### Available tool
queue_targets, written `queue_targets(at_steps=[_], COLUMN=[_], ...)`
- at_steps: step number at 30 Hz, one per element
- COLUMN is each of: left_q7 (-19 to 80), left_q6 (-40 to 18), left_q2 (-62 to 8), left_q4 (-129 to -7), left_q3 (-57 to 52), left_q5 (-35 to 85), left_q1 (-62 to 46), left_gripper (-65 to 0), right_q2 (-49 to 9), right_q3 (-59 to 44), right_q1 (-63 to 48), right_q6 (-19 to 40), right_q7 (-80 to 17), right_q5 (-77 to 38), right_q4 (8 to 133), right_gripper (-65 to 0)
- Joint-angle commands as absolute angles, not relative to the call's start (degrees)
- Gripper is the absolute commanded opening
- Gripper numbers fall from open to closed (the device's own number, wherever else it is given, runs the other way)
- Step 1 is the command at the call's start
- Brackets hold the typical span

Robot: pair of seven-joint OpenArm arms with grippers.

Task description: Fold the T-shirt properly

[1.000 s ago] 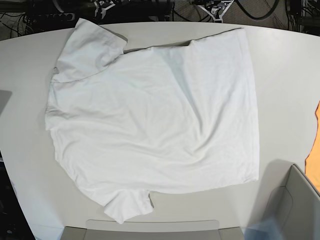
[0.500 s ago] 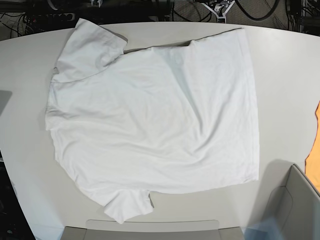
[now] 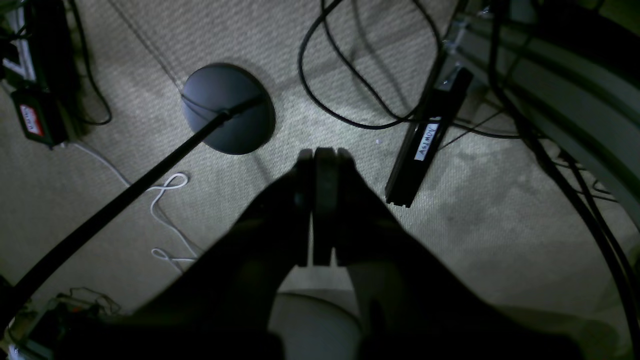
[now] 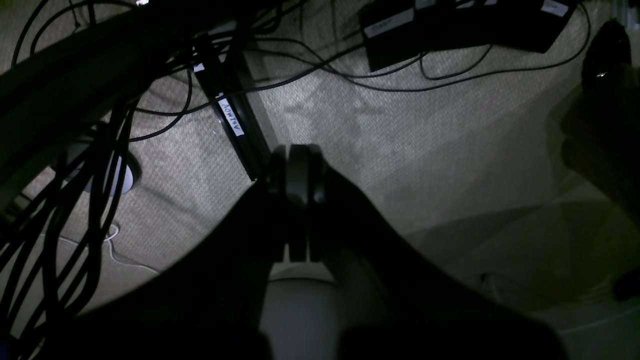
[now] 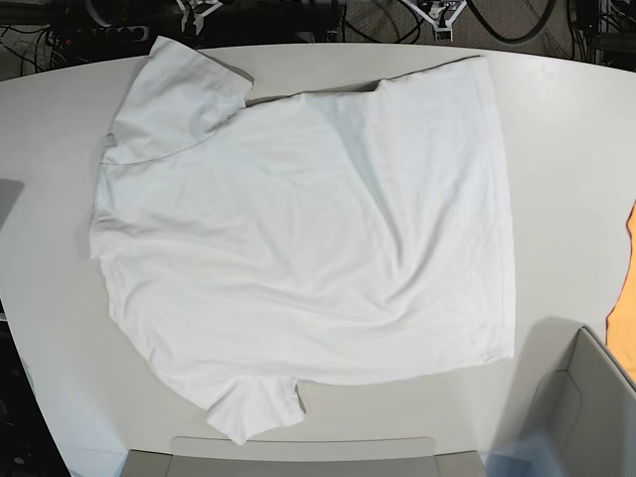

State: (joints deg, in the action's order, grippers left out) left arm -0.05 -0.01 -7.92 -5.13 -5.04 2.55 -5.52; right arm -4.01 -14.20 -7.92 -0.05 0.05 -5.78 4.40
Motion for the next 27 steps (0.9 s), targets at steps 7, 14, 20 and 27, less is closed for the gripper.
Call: queue_targets(at_steps=[7, 14, 20, 27], left_q7=[-0.7, -11.9, -13.9, -14.5], left_q6=[0.4, 0.2, 0.2, 0.2], left_q2=[-8.4, -7.8, -7.9, -7.9], left_q4=[-9.7, -9.3, -9.3, -9.7], left_q3=[-5.0, -5.1, -5.3, -5.4], left_q5=[2.3, 2.4, 2.4, 2.7], left_q1=[-6.5, -8.1, -9.3, -9.8], left_gripper=[-64.8, -64.8, -64.8, -64.8], right_q2=[-5.2, -5.6, -5.6, -6.4], right_q3=[-13.8, -13.9, -13.7, -6.5], right_q1=[-8.0, -8.1, -10.0, -11.2], right_q6=[0.0, 0.0, 0.0, 0.0], right_q7=[0.3, 0.3, -0.1, 0.1], right_q5=[-5.8, -5.8, -5.6, -3.7], right_q4=[4.5, 5.2, 7.2, 7.3], right_gripper=[-64.8, -64.8, -64.8, -64.8])
